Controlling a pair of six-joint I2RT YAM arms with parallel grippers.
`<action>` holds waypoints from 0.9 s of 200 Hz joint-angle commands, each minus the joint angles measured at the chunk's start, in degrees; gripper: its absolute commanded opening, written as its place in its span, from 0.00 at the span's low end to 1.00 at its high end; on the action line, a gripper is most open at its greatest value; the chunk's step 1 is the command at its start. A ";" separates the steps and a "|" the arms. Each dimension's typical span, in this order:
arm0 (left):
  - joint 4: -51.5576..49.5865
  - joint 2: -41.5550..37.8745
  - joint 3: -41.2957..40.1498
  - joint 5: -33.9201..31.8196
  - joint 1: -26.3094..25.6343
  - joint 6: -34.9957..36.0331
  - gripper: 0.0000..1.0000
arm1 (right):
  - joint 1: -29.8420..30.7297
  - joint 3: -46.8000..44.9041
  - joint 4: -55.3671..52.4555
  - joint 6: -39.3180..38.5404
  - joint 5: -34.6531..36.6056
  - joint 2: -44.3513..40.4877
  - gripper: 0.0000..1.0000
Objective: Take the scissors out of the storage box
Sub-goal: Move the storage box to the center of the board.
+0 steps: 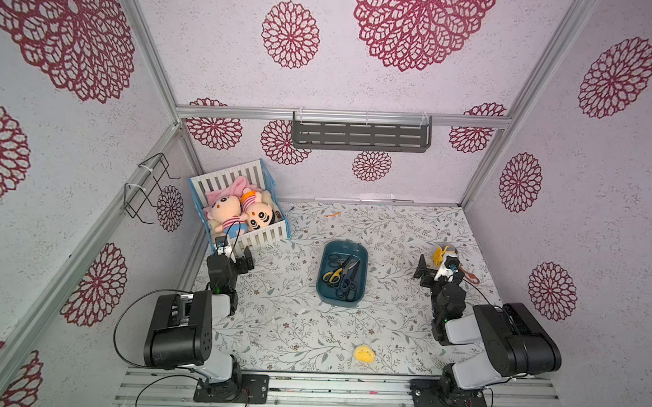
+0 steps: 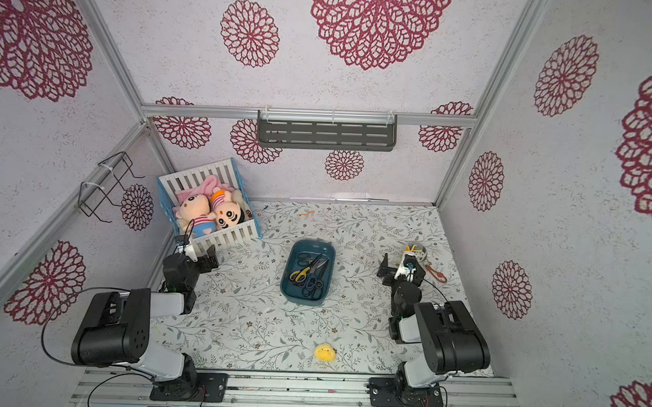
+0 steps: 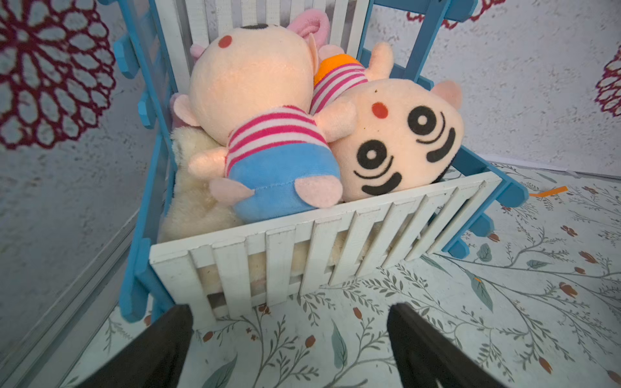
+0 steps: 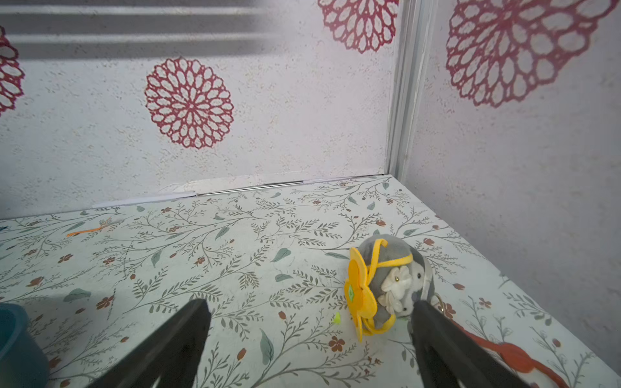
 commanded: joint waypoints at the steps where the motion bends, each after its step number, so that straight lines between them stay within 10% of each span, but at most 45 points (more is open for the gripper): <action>1: 0.66 0.04 0.66 -0.68 0.09 -0.37 0.97 | -0.09 0.31 2.50 -0.94 -0.54 -0.12 0.99; 105: -1.02 -0.14 1.82 -0.90 0.18 -0.31 0.97 | -0.36 1.77 -0.38 -2.08 -4.86 -0.27 0.99; 140: -47.15 -5.39 25.83 -3.77 -2.96 -1.49 0.97 | 0.76 12.65 -25.79 -1.25 0.07 -9.58 0.99; 180: -66.10 -4.12 40.60 -14.04 -17.83 -4.06 0.97 | 4.87 21.83 -46.90 4.69 -0.31 -13.91 0.99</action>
